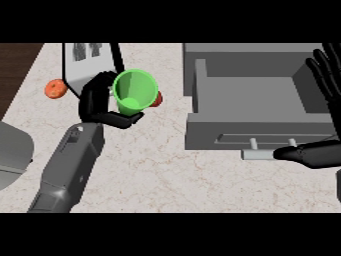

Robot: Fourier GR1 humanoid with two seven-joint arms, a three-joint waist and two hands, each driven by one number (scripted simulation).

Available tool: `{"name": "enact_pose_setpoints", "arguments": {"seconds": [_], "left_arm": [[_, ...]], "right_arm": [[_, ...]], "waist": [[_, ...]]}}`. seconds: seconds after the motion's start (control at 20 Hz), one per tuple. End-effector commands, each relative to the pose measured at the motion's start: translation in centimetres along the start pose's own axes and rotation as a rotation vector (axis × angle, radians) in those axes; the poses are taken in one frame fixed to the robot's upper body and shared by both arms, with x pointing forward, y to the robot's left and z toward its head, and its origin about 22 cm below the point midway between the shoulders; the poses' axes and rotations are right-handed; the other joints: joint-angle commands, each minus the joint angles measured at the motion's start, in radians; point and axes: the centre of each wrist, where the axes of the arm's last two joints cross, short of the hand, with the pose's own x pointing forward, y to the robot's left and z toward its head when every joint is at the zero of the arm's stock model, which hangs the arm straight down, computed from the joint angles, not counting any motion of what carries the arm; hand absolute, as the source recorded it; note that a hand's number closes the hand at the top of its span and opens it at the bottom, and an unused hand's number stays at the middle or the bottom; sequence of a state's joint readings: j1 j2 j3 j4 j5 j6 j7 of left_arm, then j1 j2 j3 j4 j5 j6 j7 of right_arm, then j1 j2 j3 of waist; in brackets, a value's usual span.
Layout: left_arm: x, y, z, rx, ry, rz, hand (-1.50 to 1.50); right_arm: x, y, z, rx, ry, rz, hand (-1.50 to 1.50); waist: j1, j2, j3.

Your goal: Pick up the cup, place it into the drawer and close the drawer

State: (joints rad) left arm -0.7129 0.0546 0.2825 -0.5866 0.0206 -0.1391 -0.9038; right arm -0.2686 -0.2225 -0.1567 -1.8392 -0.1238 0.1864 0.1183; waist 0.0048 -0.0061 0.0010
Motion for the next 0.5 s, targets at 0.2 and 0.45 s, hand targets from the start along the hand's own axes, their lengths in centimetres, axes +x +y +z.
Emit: {"name": "enact_pose_setpoints", "arguments": {"seconds": [0.2,0.45], "left_arm": [[5.4,-8.0,-9.0,-0.132,-0.039,0.008,1.50],[9.8,-12.7,-13.3,-0.128,0.012,-0.014,1.50]], "right_arm": [[-0.1,-0.8,-0.8,-0.007,-0.011,-0.010,-1.50],[0.6,0.2,-1.3,-0.012,0.001,0.014,-1.50]], "waist": [[-0.009,0.002,0.000],[-0.018,0.003,-0.001]]}}
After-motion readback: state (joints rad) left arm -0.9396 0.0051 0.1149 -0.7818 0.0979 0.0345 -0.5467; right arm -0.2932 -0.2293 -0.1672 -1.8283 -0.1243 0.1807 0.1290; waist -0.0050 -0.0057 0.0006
